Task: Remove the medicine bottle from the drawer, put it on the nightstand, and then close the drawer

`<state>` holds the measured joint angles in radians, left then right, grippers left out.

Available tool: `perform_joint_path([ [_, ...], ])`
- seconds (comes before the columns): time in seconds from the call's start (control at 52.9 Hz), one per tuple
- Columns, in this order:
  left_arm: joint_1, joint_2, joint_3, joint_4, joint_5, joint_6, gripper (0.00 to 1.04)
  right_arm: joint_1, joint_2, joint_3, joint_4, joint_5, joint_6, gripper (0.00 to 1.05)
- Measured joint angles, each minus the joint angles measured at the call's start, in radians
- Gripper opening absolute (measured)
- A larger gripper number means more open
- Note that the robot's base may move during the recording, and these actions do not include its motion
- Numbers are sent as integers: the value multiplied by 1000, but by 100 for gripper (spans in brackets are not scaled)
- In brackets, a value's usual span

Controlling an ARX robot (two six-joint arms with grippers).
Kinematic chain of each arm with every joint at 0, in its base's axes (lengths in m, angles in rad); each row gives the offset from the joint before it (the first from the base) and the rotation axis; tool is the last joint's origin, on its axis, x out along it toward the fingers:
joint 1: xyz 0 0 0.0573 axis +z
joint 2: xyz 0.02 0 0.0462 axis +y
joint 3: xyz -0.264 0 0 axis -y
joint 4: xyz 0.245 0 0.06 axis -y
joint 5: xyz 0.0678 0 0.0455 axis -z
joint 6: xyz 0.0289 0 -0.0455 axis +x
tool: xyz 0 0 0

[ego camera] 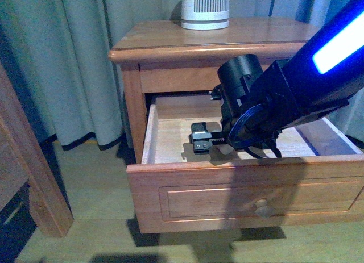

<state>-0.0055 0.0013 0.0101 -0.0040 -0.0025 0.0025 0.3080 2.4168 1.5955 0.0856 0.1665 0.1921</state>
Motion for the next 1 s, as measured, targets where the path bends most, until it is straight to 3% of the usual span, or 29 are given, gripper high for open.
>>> perform_joint_path([
  [0.076, 0, 0, 0, 0, 0, 0, 98, 2, 9, 16, -3, 1, 3, 95],
  [0.491, 0, 0, 0, 0, 0, 0, 98, 6, 19, 36, -29, 27, 17, 34],
  [0.756, 0, 0, 0, 0, 0, 0, 98, 6, -14, 40, -123, 47, 87, 31],
  [1.002, 0, 0, 0, 0, 0, 0, 98, 34, -277, -45, -351, 29, 279, 31],
])
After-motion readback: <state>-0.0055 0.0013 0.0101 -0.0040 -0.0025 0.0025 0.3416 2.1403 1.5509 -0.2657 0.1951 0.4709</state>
